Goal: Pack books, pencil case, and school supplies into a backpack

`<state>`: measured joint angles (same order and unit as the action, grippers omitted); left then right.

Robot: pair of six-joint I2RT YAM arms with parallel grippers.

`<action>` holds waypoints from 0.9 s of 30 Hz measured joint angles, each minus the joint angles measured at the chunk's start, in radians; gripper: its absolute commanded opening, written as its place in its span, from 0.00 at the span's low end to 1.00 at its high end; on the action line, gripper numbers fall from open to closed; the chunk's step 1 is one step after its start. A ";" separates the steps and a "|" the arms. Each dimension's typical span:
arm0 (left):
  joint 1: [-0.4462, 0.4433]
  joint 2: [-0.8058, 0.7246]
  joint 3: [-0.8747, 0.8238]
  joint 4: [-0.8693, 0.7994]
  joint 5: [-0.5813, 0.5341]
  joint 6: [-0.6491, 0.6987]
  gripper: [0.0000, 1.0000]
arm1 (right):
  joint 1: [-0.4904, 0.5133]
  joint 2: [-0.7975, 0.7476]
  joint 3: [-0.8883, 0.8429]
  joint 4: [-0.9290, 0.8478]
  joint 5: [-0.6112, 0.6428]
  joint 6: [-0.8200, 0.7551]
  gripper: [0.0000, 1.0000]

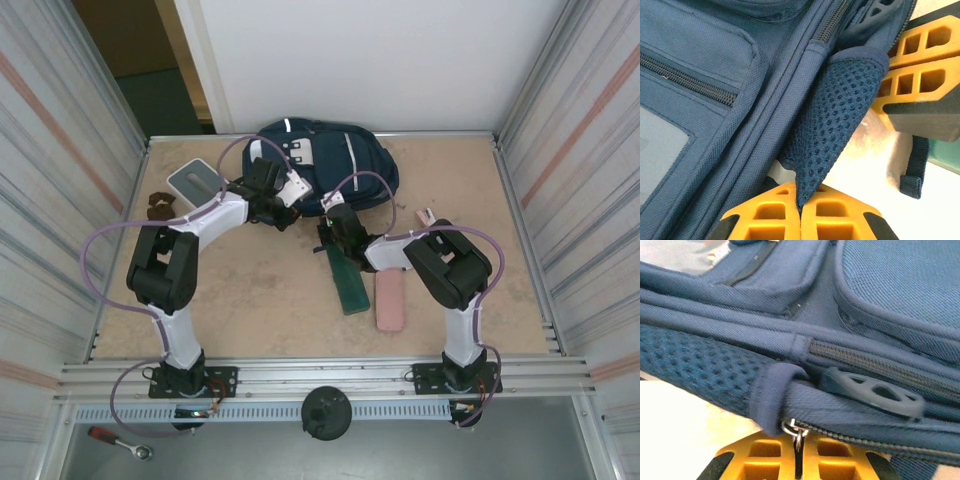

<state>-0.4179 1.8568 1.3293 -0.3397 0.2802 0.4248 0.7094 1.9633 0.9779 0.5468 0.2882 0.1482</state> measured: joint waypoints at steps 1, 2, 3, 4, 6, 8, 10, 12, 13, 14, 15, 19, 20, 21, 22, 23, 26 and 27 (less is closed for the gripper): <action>0.002 0.000 -0.001 0.000 0.000 0.000 0.00 | 0.000 -0.006 -0.012 0.001 0.003 0.000 0.00; 0.004 0.000 -0.003 0.000 0.001 0.000 0.00 | -0.001 -0.013 -0.026 0.001 0.003 0.000 0.00; 0.004 0.000 -0.004 0.001 0.001 0.000 0.00 | -0.001 -0.020 -0.037 0.000 0.005 0.000 0.00; 0.005 0.000 -0.008 0.004 0.003 0.000 0.00 | -0.003 -0.028 -0.050 0.001 0.004 0.000 0.00; 0.007 -0.003 -0.019 0.008 0.006 0.000 0.00 | -0.009 -0.047 -0.075 0.001 0.004 0.000 0.00; 0.011 -0.011 -0.035 0.019 0.009 0.004 0.00 | -0.022 -0.071 -0.106 0.000 0.003 0.001 0.00; 0.016 -0.019 -0.050 0.027 0.009 0.008 0.00 | -0.040 -0.089 -0.129 -0.002 0.000 0.001 0.00; 0.021 -0.024 -0.059 0.032 0.009 0.013 0.00 | -0.060 -0.106 -0.148 -0.003 -0.008 0.002 0.00; 0.024 -0.028 -0.064 0.035 0.009 0.017 0.00 | -0.071 -0.114 -0.157 -0.005 -0.018 0.003 0.00; 0.027 -0.030 -0.068 0.038 0.009 0.019 0.00 | -0.082 -0.123 -0.164 -0.008 -0.028 0.005 0.00; 0.030 -0.032 -0.069 0.039 0.011 0.021 0.00 | -0.091 -0.132 -0.170 -0.013 -0.038 0.007 0.00; 0.035 -0.032 -0.076 0.050 0.019 0.024 0.00 | -0.129 -0.164 -0.182 -0.025 -0.089 0.017 0.00; 0.037 -0.032 -0.079 0.053 0.020 0.025 0.00 | -0.139 -0.169 -0.185 -0.026 -0.104 0.021 0.00; 0.037 -0.034 -0.081 0.054 0.023 0.027 0.00 | -0.151 -0.175 -0.188 -0.028 -0.120 0.024 0.00; 0.039 -0.035 -0.082 0.054 0.025 0.027 0.00 | -0.163 -0.181 -0.192 -0.032 -0.138 0.027 0.00; 0.039 -0.036 -0.082 0.054 0.025 0.031 0.00 | -0.172 -0.184 -0.195 -0.037 -0.153 0.027 0.00; 0.040 -0.041 -0.085 0.056 0.026 0.039 0.00 | -0.204 -0.195 -0.198 -0.057 -0.203 0.028 0.00; 0.041 -0.042 -0.088 0.057 0.026 0.042 0.00 | -0.215 -0.198 -0.198 -0.062 -0.221 0.028 0.00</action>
<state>-0.3767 1.8153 1.2415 -0.2825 0.3065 0.4667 0.4942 1.7653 0.7795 0.4847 0.0673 0.1764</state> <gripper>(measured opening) 0.049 0.075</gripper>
